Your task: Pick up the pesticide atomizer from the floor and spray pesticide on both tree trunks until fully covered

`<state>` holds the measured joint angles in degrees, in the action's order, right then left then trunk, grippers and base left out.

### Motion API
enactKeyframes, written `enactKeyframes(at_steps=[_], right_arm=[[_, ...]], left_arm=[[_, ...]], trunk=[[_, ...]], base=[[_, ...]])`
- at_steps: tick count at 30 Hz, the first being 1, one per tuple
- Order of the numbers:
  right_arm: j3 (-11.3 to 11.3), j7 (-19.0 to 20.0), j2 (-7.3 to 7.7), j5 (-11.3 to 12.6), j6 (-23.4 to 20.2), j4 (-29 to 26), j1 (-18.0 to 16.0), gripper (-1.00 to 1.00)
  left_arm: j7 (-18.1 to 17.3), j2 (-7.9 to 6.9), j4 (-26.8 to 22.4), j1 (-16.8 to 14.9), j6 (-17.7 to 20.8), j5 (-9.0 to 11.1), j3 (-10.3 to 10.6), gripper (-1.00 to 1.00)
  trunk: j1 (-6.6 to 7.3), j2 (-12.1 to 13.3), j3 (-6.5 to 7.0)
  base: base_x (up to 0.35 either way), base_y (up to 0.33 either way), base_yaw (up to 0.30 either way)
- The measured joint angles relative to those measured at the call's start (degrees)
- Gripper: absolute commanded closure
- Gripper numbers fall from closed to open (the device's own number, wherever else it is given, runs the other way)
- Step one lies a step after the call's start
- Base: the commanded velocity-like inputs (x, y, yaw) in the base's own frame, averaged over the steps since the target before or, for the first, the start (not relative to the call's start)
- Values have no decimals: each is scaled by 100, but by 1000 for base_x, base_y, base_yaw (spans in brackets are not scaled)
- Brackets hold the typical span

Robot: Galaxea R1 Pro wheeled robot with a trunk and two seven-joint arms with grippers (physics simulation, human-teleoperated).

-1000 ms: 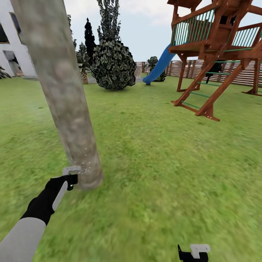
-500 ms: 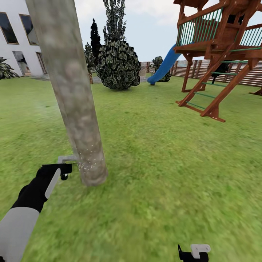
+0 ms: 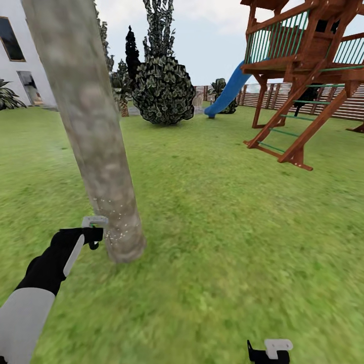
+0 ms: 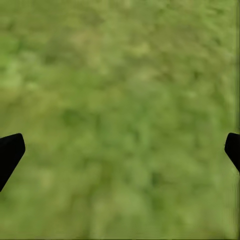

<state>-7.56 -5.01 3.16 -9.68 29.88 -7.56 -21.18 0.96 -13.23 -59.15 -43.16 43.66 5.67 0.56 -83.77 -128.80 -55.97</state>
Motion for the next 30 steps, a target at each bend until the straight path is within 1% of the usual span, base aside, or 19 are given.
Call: enactKeyframes(at_steps=[8,13,19,30], right_arm=[[0,0,-8,-1,0,0,0,-100],[0,0,-9,-4,0,0,0,-100],[0,0,-9,-6,0,0,0,-100],[0,0,0,-4,0,0,0,-100]], left_arm=[[1,-3,0,0,-7,-11,-12,100],[1,-4,8,-2,-7,-7,-12,100],[9,-4,9,0,-7,-10,-12,100],[17,-15,12,0,-7,-12,-36,100]], trunk=[[0,0,0],[0,0,0],[0,0,0],[0,0,0]], base=[[153,-233,0],[10,-270,11],[0,-272,102],[0,-273,3]])
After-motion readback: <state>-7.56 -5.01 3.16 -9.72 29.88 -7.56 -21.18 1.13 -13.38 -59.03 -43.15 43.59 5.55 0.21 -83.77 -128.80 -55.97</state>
